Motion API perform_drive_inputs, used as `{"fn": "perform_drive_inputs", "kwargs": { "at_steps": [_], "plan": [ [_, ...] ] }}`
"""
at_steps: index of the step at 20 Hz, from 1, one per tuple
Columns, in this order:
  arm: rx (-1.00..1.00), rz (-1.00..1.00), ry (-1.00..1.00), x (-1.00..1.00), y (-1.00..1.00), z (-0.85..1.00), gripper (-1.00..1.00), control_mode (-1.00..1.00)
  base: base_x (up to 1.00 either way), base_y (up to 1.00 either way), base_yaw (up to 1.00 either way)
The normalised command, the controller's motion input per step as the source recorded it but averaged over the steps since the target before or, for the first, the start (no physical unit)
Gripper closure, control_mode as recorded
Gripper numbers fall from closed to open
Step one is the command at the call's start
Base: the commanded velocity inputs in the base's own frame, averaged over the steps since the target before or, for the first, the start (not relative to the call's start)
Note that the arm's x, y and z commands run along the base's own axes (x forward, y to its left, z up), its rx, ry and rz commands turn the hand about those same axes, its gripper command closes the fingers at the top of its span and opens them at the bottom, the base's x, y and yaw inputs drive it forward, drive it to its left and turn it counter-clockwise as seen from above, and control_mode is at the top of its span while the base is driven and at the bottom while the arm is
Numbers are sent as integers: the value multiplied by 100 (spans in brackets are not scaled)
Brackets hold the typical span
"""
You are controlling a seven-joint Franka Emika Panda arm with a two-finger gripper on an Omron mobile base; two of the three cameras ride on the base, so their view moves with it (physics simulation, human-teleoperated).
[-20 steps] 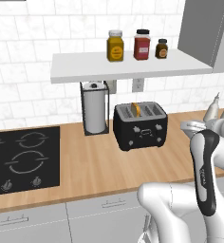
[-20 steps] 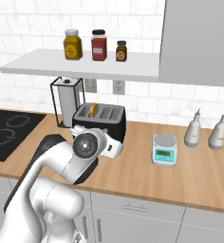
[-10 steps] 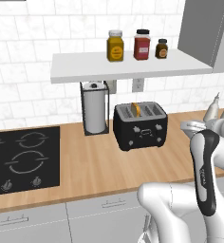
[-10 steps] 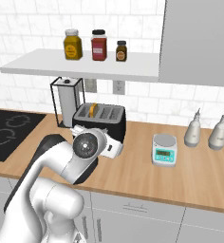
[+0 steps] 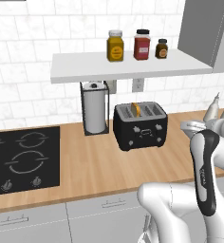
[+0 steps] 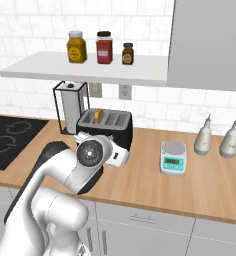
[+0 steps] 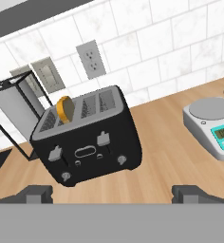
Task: Start the toaster. Once the lever pops up, take the bread to the plate on the dining counter.
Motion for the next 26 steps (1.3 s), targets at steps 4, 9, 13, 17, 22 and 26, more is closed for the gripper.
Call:
{"fn": "perform_drive_inputs", "kwargs": {
  "at_steps": [4, 9, 13, 17, 22, 26],
  "plan": [
    [0, 0, 0, 0, 0, 0, -100, -100, 0, 0, 0],
    [0, 0, 0, 0, 0, 0, -100, -100, 0, 0, 0],
    [0, 0, 0, 0, 0, 0, -100, -100, 0, 0, 0],
    [0, 0, 0, 0, 0, 0, -100, -100, 0, 0, 0],
    [0, 0, 0, 0, 0, 0, -100, -100, 0, 0, 0],
    [0, 0, 0, 0, 0, 0, -100, -100, 0, 0, 0]
  ]
}}
